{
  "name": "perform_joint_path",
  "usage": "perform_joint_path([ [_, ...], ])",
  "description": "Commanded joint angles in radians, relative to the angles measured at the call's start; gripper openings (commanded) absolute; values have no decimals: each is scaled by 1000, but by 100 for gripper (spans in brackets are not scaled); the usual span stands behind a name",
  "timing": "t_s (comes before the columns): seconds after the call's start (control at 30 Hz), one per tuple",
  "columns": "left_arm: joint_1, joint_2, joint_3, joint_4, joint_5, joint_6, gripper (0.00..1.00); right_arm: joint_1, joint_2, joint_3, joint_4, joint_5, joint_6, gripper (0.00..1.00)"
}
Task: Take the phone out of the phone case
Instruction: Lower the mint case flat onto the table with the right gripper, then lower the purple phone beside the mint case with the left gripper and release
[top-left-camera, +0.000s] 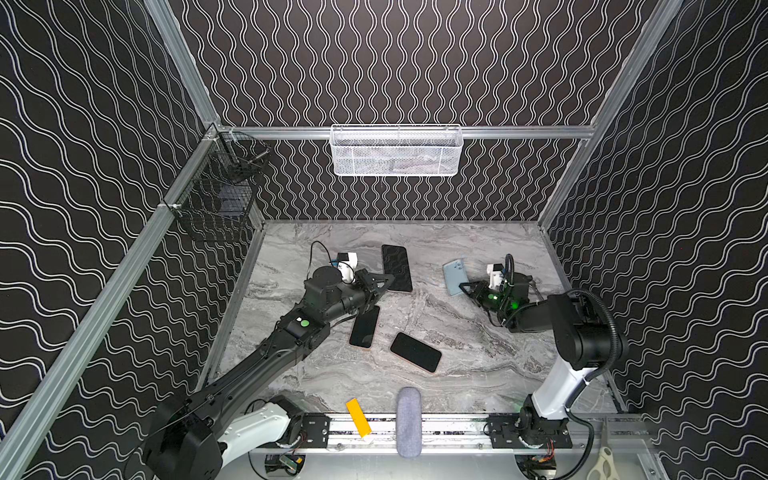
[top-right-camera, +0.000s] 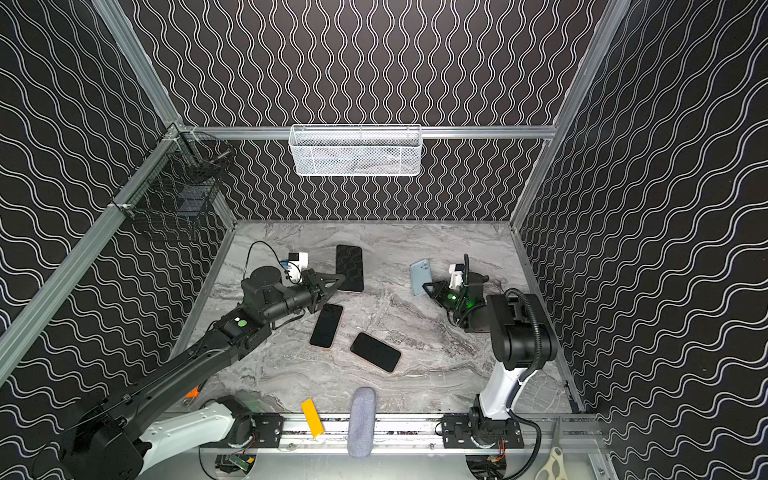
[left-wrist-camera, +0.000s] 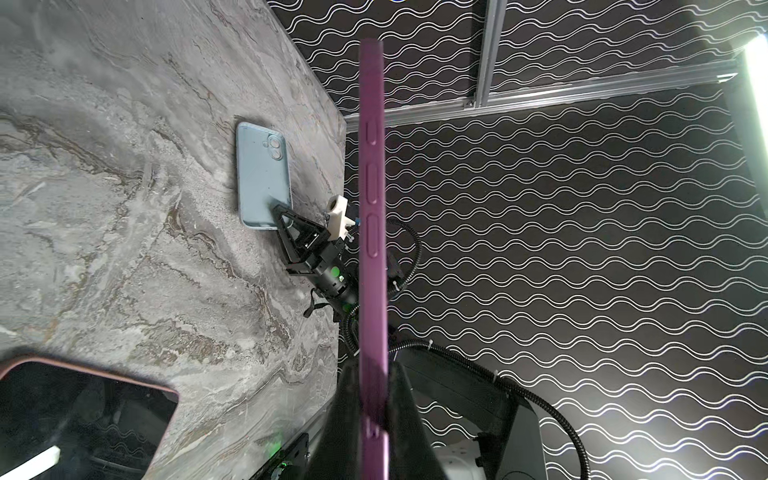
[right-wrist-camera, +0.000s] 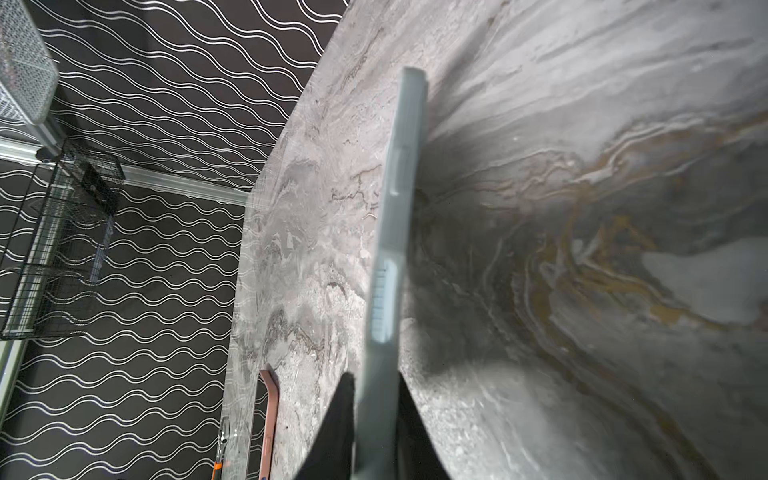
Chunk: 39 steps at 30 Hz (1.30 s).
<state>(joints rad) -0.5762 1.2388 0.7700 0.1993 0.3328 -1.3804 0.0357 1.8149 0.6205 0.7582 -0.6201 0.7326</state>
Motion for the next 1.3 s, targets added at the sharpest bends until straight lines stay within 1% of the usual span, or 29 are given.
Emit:
perform_joint_path([
  [0.0,1,2,-7,66,-22,32,0,-1,-3,-4,-6,24,-18,21],
  [0.03,1,3,-9,66,-24,33,0,-1,-6,-6,-11,30,-21,23],
  [0.1,1,6,-10,65,-22,37,0,-1,-7,-10,-11,33,-21,33],
  [0.13,1,5,-14,66,-21,38,0,0,-9,-14,-9,34,-22,36],
  [0.37,1,-10,-32,66,-37,46,0,1,-87,-20,-143,125,-96,44],
  [0.47,1,-16,-41,66,-52,50,0,3,-125,-19,-209,171,-135,50],
  [0.57,1,-14,-46,64,-54,62,0,2,-152,-13,-264,204,-169,54],
  [0.8,1,34,-51,64,-69,106,0,4,-250,-48,-304,263,-220,59],
  [0.97,-7,127,0,65,-79,179,0,7,-381,-89,-349,260,-239,61],
  [1.27,-50,311,108,75,-138,276,0,7,-594,-93,-517,256,-291,66],
])
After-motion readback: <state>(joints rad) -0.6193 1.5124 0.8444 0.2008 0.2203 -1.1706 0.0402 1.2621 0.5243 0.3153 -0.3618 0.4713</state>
